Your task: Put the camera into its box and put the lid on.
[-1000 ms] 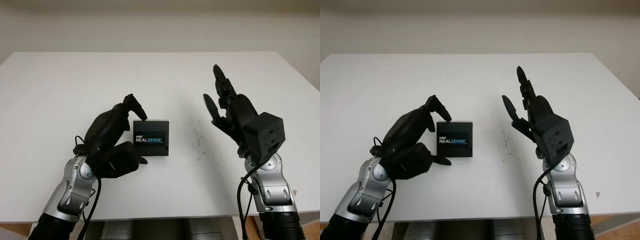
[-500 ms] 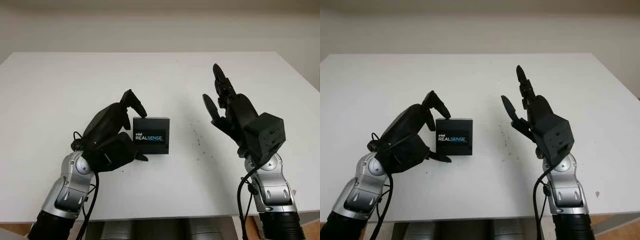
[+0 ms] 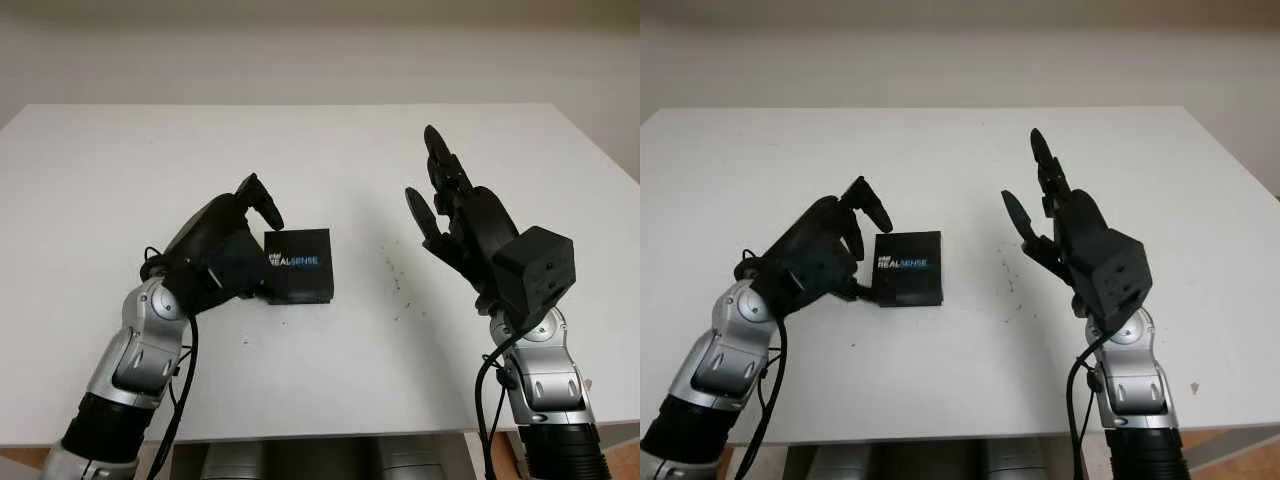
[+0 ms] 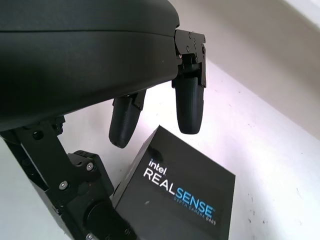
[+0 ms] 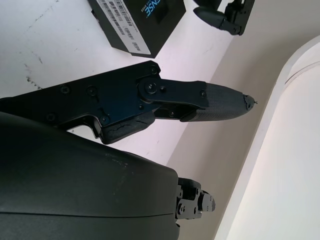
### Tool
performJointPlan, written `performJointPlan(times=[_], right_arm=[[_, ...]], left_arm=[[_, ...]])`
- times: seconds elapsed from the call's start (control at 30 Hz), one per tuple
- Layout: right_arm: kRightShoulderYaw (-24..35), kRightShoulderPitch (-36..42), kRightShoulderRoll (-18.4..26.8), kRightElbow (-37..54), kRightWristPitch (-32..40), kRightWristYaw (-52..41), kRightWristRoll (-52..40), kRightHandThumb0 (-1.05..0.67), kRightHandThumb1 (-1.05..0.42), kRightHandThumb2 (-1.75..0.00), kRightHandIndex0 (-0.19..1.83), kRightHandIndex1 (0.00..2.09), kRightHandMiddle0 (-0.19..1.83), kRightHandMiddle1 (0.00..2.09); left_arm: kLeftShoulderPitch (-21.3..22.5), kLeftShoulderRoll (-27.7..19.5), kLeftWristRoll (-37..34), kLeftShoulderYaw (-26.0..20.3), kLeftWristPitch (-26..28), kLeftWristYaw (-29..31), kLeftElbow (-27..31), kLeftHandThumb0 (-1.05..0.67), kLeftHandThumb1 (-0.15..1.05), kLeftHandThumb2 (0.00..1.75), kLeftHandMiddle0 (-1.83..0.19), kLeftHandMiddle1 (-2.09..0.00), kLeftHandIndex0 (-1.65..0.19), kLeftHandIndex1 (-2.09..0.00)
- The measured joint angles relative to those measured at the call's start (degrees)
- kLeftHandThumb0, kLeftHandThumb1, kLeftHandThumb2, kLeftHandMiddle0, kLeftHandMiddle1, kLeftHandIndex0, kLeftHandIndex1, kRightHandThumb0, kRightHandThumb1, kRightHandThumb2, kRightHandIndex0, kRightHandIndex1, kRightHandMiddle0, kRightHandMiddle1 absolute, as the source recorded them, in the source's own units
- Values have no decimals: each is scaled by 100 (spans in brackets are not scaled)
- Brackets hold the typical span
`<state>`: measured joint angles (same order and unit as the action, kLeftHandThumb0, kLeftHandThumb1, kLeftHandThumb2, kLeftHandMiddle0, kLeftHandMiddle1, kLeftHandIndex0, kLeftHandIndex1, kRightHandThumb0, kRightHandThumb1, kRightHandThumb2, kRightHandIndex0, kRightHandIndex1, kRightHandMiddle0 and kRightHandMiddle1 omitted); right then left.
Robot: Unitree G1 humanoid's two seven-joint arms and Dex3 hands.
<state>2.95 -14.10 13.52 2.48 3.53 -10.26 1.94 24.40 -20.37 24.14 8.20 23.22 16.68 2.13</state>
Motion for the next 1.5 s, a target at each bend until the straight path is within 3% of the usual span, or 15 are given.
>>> performJointPlan(times=[0.2, 0.37, 0.77, 1.0, 1.03, 1.07, 1.13, 1.2, 1.27, 1.37, 1.5], right_arm=[[2, 13, 1, -41, -70, -2, -25, -73, -105, -47, -12, 5, -8, 5], [2, 17, 1, -47, -81, -11, -50, -72, -105, -47, -12, 5, -8, 5], [5, 17, 4, -127, -179, -2, -43, -74, -105, -47, -11, 6, -8, 6], [-3, 15, 4, -139, -175, -7, -44, -73, -105, -47, -11, 6, -7, 6], [-8, 15, 4, -142, -175, -5, -33, -73, -105, -47, -10, 6, -6, 6], [-15, 15, 4, -144, -176, -2, -19, -73, -105, -47, -10, 6, -6, 6], [-20, 15, 3, -145, -176, 0, -1, -73, -105, -47, -10, 6, -6, 6], [-22, 14, 3, -141, -168, -1, -2, -73, -105, -47, -11, 6, -6, 6], [-21, 14, 4, -116, -94, -5, -13, -73, -105, -47, -11, 5, -7, 6], [-26, 13, 4, -60, 7, -16, -24, -73, -105, -47, -12, 5, -7, 5], [-42, -17, -4, 57, 215, -18, -40, -74, -105, -47, -13, 4, -9, 4]], left_arm=[[431, -13, -160, 6, 298, 198, -469, -24, 105, 35, -45, -209, -10, -209], [631, -45, -222, 18, 376, 282, -768, -26, 105, 34, -40, -209, -13, -209], [692, -82, -293, 54, 422, 305, -835, -26, 105, 37, -40, -209, -15, -209], [438, -81, -530, 9, 624, 313, -527, -27, 105, 38, -25, -209, -7, -209], [394, -83, -546, 9, 610, 311, -485, -28, 105, 37, -19, -209, -1, -209], [344, -88, -559, 9, 582, 309, -425, -29, 105, 35, 2, -206, 11, -204], [212, -122, -617, 4, 442, 312, -267, -34, 105, 33, 15, -183, 17, -179], [79, -147, -799, -64, 361, 387, -89, -44, 105, 30, 7, -99, 18, -114], [-86, -168, -1046, -262, 346, 443, 196, -53, 105, 30, -2, -32, 16, -64], [-335, -167, -1372, -502, 315, 448, 695, -55, 105, 32, 3, -7, 17, -35], [-653, 24, -2090, -906, 149, 479, 1370, -48, 105, 38, 11, -3, 19, -20]])
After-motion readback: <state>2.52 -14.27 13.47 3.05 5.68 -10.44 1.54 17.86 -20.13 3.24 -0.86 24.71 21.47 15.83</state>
